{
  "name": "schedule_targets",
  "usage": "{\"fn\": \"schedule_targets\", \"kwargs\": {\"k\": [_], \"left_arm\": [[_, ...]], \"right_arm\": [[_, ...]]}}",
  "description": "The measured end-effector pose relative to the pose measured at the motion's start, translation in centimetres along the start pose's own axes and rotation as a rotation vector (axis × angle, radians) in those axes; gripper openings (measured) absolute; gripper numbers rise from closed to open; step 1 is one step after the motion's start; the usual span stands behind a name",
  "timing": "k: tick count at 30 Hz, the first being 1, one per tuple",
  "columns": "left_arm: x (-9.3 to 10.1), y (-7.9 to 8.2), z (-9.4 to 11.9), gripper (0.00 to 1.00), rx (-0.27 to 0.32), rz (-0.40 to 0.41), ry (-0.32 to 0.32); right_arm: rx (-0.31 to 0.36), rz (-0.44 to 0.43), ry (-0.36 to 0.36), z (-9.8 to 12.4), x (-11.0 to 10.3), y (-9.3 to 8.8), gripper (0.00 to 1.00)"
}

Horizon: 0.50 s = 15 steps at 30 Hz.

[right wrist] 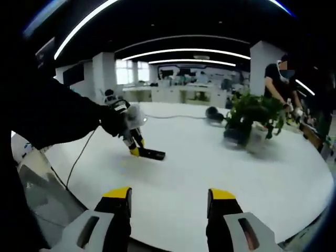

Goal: Press the specified remote control buttons in sequence, fully releasing each button before pressing the next.

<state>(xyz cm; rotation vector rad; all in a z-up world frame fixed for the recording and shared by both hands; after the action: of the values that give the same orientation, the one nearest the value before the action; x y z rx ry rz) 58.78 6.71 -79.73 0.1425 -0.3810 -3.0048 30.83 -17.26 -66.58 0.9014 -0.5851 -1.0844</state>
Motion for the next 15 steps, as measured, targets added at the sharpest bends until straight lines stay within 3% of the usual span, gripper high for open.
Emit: {"fn": "schedule_targets", "kwargs": {"k": [4, 15], "left_arm": [[-1.0, 0.4, 0.2, 0.24, -0.023, -0.035, 0.011], [-5.0, 0.6, 0.4, 0.24, -0.027, 0.005, 0.046]], "right_arm": [[-0.016, 0.001, 0.001, -0.1, 0.0, -0.1, 0.56], [-0.046, 0.005, -0.004, -0.4, 0.1, -0.4, 0.56]]}}
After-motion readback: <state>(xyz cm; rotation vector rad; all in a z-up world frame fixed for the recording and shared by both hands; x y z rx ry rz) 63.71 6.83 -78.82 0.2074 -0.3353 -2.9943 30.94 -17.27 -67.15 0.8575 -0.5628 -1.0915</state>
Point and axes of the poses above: the point that each gripper's makers call its tool centre point, and the gripper's own axes: z roughly backward along the fingers, x roughly to its right, y roughly out of its top, the point moved 7 cm from there along z, roughly backward along the fingers
